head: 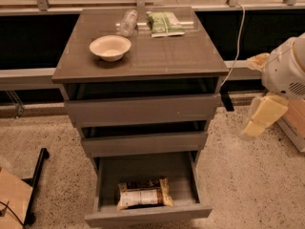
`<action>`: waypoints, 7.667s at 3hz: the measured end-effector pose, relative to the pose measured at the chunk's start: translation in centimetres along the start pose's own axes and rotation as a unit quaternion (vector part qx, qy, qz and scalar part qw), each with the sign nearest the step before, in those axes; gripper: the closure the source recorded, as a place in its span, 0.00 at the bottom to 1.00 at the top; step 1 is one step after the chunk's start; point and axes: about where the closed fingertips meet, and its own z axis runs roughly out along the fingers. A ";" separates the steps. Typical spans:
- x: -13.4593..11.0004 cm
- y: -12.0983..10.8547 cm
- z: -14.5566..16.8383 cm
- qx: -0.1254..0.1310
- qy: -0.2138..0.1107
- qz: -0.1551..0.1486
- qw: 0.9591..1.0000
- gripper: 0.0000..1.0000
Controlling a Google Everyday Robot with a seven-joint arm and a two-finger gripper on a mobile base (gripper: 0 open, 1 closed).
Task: Pick brown chip bag from bottom drawer and place on counter
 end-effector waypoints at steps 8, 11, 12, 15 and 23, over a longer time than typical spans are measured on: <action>5.9 10.0 32.7 -0.097 -0.022 0.184 0.978 0.00; 7.8 11.3 39.7 -0.118 -0.052 0.243 0.961 0.00; 7.4 11.1 42.9 -0.124 -0.073 0.264 0.954 0.00; 10.6 11.1 57.8 -0.211 -0.137 0.330 0.910 0.00; 13.4 19.8 76.3 -0.290 -0.042 0.473 0.831 0.18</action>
Offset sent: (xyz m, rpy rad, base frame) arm 0.0014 0.0487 -0.1567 0.1370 0.1421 -0.0666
